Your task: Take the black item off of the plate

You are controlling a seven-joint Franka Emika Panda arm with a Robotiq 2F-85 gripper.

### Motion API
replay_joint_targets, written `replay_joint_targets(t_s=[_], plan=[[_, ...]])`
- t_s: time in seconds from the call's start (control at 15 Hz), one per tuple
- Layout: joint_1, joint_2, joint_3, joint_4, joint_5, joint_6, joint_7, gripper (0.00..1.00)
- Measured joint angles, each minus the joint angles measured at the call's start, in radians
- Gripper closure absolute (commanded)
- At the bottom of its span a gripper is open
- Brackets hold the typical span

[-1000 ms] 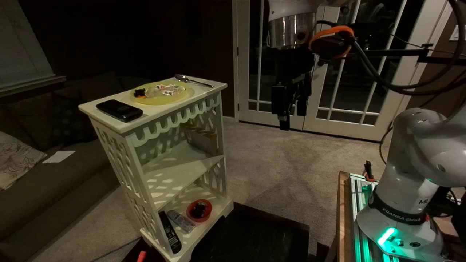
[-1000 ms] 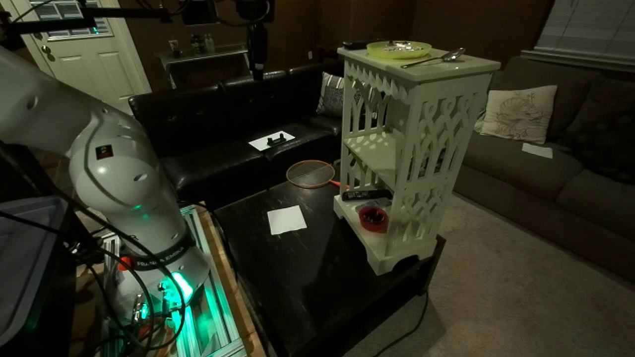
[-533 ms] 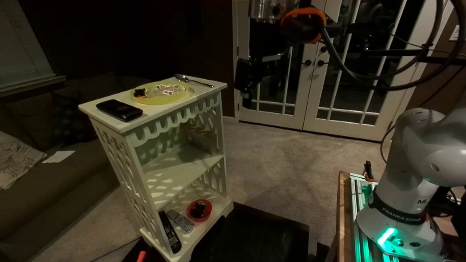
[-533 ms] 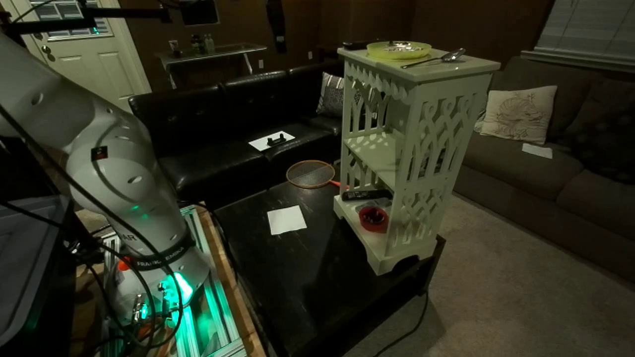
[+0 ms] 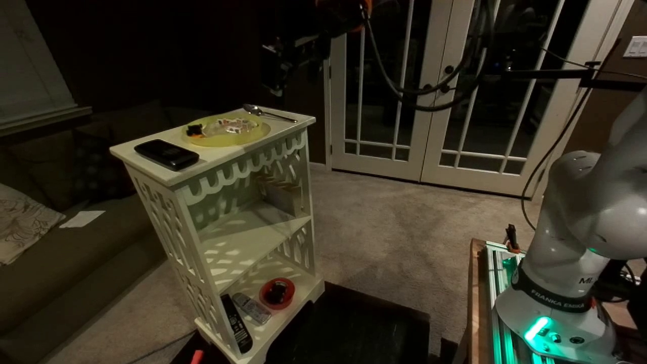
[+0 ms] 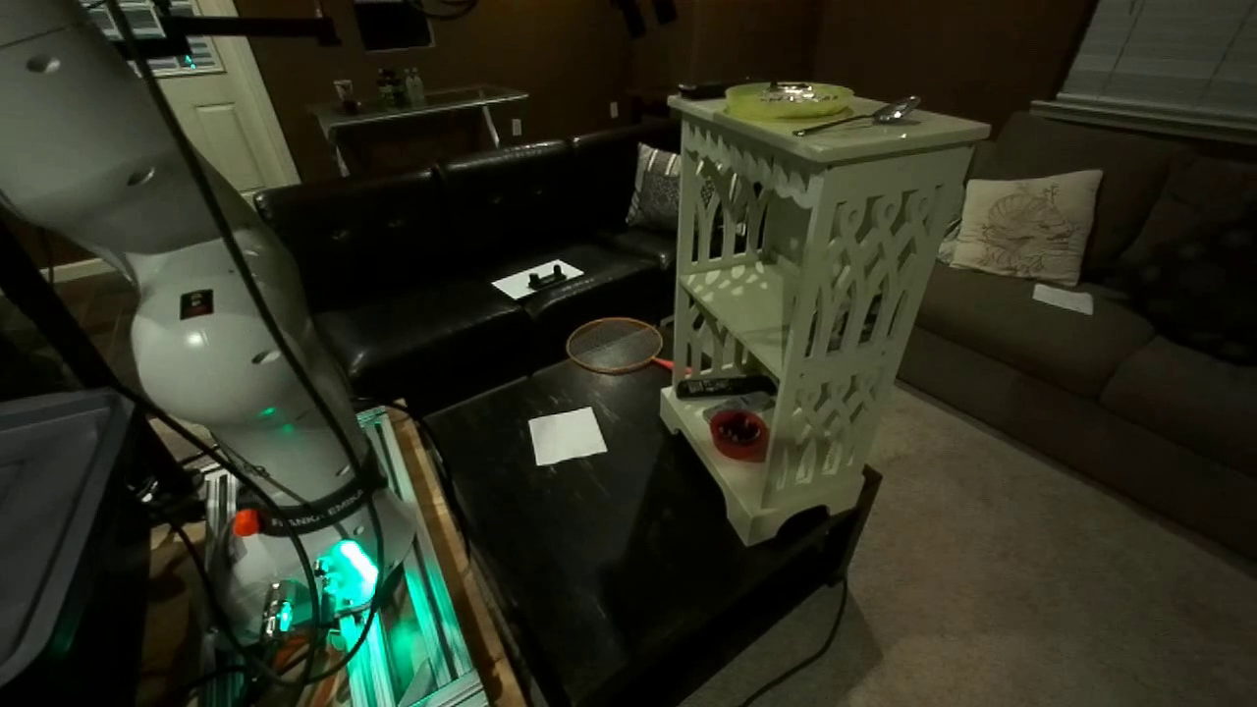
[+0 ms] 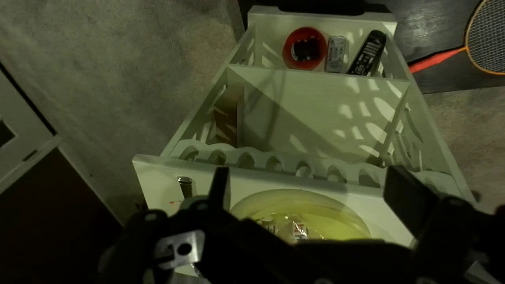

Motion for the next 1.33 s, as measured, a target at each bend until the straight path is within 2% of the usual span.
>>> replay_joint_targets(t_s=[0.87, 1.07, 1.33], plan=[[0.043, 0.018, -0.031, 0.012, 0.000, 0.010, -0.013, 0.00], [0.067, 0.086, -0.055, 0.076, 0.006, 0.050, -0.130, 0.00], [0.090, 0.225, -0.103, 0.222, 0.033, 0.071, -0.358, 0.00]])
